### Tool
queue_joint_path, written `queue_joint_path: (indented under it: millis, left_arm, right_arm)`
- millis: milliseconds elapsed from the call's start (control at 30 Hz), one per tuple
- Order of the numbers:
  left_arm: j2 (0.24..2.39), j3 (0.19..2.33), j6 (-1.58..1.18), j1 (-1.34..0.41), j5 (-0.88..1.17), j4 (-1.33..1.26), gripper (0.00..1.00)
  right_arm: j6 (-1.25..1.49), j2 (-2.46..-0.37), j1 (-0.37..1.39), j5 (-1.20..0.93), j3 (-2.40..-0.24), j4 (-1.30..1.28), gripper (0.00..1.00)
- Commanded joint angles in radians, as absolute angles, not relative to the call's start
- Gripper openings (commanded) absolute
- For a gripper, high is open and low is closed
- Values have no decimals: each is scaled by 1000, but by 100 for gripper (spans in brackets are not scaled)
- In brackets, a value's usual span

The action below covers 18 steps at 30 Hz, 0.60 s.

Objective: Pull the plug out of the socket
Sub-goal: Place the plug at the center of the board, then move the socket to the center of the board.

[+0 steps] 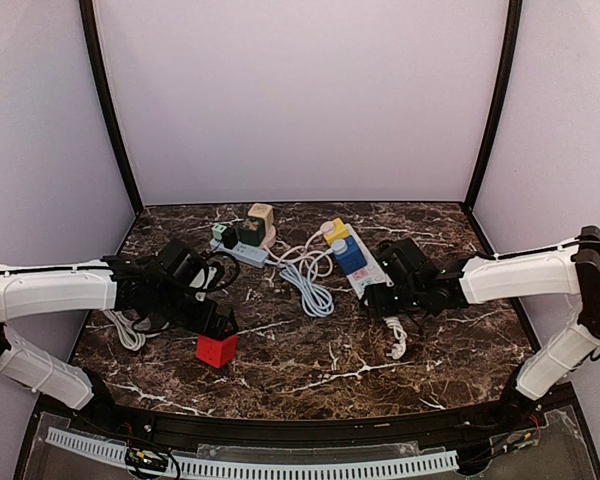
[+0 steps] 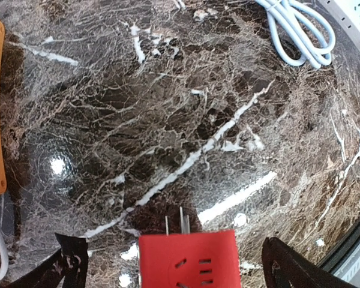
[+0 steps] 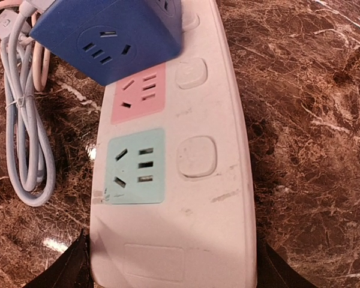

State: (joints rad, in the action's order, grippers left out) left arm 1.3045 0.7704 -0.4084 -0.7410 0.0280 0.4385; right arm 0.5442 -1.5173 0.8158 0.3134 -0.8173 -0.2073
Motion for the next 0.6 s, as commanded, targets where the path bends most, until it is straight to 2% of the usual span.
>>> queue_joint_path:
  millis: [0, 167, 267, 367, 567]
  left_arm:
    - [1258, 841, -362, -733, 36, 488, 99]
    - [1282, 984, -267, -717, 45, 574, 99]
    - [1308, 1048, -212, -699, 68, 574, 99]
    - [1363, 1124, -159, -683, 98, 542, 99]
    - [1505, 1305, -103, -669, 184, 492, 99]
  right_arm:
    - [551, -1447, 807, 321, -804, -161, 45]
    - [498, -1410, 807, 315, -800, -163, 65]
    - [467, -1393, 807, 312, -816, -183, 80]
    - [451, -1384, 807, 320, -828, -201, 85]
    - [449, -1411, 807, 300, -843, -215, 88]
